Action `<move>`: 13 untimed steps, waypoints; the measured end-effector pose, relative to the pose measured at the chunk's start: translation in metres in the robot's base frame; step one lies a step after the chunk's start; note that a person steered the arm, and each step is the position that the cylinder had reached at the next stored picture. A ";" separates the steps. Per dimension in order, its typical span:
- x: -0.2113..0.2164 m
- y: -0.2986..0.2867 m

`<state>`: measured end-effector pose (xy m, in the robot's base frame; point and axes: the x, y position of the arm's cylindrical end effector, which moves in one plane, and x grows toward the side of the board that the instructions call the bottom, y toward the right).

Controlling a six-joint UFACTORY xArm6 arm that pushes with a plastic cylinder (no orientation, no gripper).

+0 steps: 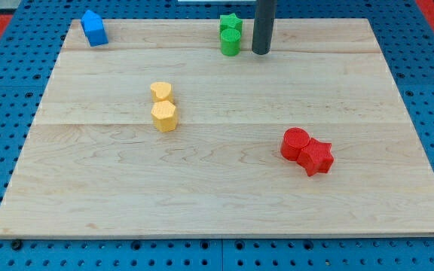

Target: Move the yellow heart and yellow hexagon up a bit

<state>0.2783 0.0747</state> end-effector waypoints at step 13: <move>0.154 -0.146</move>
<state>0.4319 -0.0713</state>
